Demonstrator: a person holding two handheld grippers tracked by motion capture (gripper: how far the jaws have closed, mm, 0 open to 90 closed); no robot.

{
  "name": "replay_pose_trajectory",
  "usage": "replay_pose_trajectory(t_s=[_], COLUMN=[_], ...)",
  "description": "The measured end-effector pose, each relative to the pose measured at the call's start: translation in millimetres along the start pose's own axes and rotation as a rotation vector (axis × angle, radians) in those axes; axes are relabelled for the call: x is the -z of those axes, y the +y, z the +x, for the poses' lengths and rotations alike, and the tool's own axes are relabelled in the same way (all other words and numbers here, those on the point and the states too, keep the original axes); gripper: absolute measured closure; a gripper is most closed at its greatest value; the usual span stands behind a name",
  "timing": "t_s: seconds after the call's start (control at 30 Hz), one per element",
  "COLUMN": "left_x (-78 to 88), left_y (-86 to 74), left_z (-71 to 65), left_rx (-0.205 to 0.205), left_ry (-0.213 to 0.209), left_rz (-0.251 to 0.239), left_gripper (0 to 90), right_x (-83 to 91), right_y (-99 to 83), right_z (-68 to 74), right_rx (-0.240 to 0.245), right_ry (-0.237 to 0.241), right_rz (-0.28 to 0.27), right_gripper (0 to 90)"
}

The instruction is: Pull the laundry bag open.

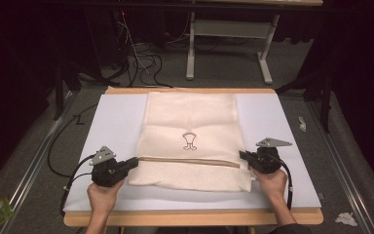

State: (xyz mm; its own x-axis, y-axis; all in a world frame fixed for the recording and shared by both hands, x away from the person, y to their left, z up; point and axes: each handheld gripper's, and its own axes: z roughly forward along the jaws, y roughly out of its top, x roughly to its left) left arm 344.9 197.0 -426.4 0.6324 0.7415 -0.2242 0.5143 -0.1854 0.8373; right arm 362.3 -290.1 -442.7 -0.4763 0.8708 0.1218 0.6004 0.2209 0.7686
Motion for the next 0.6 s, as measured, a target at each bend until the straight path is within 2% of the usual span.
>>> replay_pose_trajectory(t_s=[0.37, 0.6], left_x=[0.1, 3.8], left_y=[0.8, 2.4], left_z=[1.3, 3.9], left_rx=[0.005, 0.002], left_ry=[-0.007, 0.004], left_rz=[-0.001, 0.001], left_gripper=[87.2, 87.2], right_x=[1.0, 2.6], right_y=[0.6, 0.8], right_z=[-0.7, -3.8], right_rx=[-0.002, -0.008], right_ry=[0.002, -0.009], right_rz=[-0.001, -0.003], right_gripper=[88.0, 88.0])
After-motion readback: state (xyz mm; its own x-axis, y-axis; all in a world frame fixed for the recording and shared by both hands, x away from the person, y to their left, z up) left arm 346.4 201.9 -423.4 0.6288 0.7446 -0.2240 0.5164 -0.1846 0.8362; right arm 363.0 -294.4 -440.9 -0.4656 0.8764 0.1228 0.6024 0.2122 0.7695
